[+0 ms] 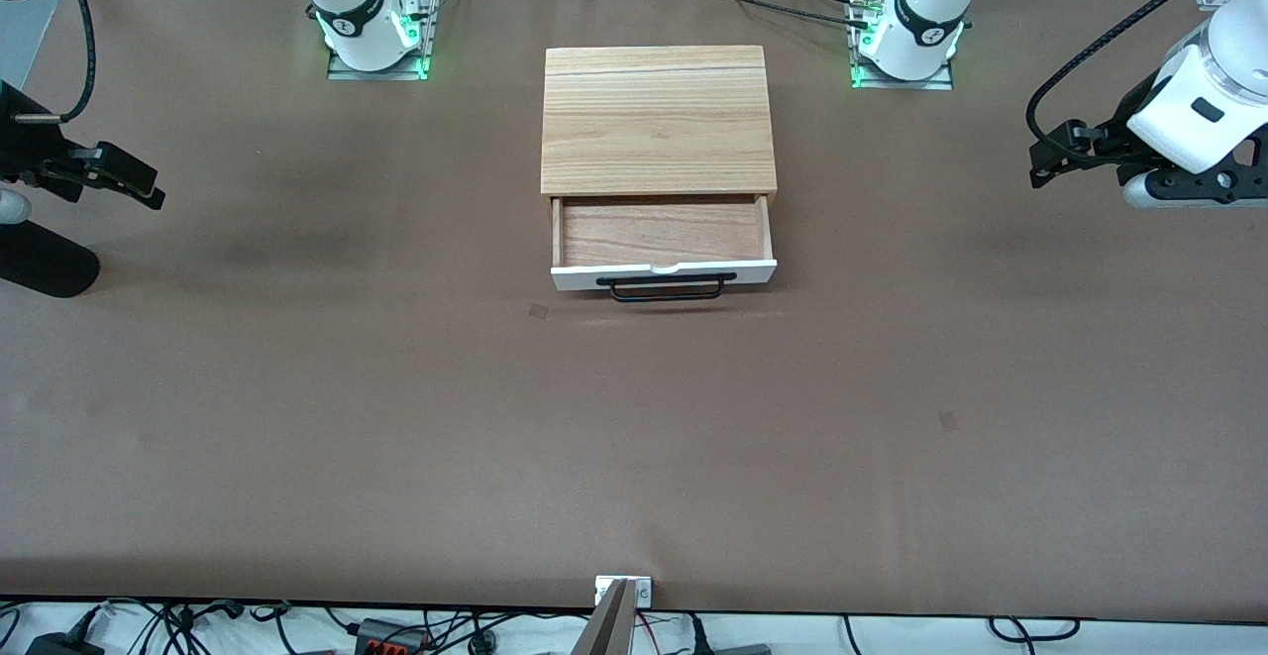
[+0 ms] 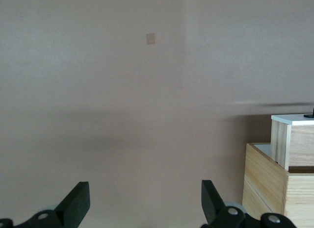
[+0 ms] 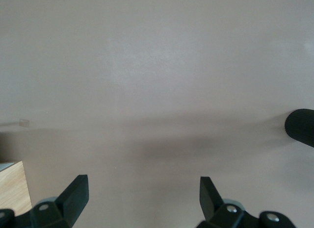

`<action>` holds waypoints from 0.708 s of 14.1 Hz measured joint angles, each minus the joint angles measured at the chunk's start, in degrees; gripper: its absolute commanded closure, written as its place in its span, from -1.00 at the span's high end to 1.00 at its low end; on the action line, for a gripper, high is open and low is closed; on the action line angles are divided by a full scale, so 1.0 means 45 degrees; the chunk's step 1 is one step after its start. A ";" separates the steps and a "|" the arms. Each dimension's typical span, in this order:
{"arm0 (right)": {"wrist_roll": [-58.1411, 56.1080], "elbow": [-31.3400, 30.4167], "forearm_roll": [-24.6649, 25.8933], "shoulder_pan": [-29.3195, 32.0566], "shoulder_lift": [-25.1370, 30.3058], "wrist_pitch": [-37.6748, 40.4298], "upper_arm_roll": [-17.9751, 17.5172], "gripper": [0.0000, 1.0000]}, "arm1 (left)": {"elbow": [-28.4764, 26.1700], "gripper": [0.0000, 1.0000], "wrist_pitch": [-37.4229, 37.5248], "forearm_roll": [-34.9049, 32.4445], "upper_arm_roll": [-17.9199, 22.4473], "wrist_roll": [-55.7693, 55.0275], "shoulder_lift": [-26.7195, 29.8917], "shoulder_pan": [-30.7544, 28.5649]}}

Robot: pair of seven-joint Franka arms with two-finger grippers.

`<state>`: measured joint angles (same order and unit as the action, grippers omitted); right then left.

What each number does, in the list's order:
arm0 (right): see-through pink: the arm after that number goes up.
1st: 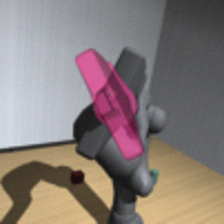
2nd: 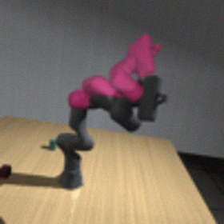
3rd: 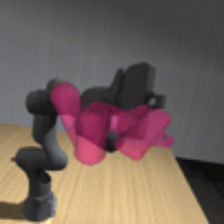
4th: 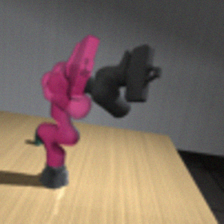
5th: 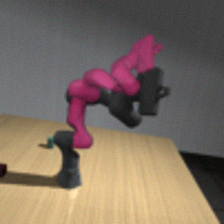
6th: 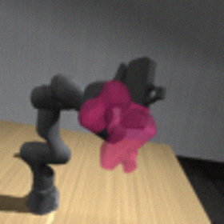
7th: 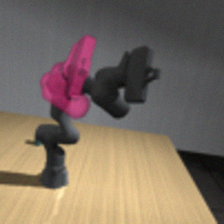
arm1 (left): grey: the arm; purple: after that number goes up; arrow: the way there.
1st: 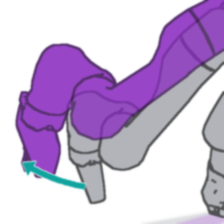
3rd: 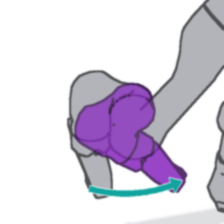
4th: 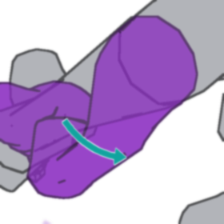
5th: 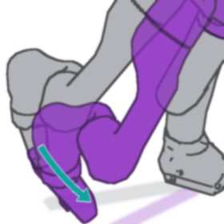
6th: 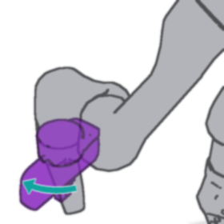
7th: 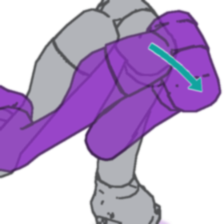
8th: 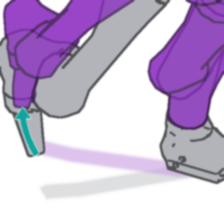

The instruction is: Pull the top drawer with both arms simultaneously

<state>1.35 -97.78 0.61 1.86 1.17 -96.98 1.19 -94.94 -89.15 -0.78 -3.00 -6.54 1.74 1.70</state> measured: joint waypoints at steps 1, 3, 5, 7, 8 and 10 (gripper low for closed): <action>-0.0142 -0.0001 0.0001 -0.0003 -0.0001 0.0006 -0.0012 1.00 | 0.0000 1.00 0.0017 0.0000 0.0000 0.0000 0.0000 0.0000; -0.0572 -0.0001 0.0001 -0.0004 -0.0001 0.0048 -0.0026 1.00 | 0.0001 1.00 0.0036 0.0000 0.0000 0.0000 0.0000 0.0000; -0.0609 -0.0001 0.0001 -0.0004 -0.0001 0.0070 -0.0028 1.00 | 0.0001 1.00 0.0047 0.0000 0.0000 0.0000 0.0000 0.0000; -0.0609 -0.0001 0.0001 -0.0005 -0.0001 0.0132 -0.0031 1.00 | 0.0001 1.00 0.0051 0.0000 -0.0001 0.0000 0.0000 0.0001; -0.0609 -0.0001 0.0001 -0.0005 -0.0001 0.0155 -0.0031 1.00 | 0.0001 1.00 0.0052 0.0000 -0.0001 0.0000 0.0000 0.0001; -0.0609 -0.0001 0.0001 -0.0005 -0.0001 0.0163 -0.0031 1.00 | 0.0001 1.00 0.0054 0.0000 -0.0001 0.0000 0.0000 0.0002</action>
<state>-1.39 -97.78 0.62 1.84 1.17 -96.25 1.05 -94.94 -88.91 -0.78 -3.00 -6.53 1.74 1.71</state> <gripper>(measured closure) 0.000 0.000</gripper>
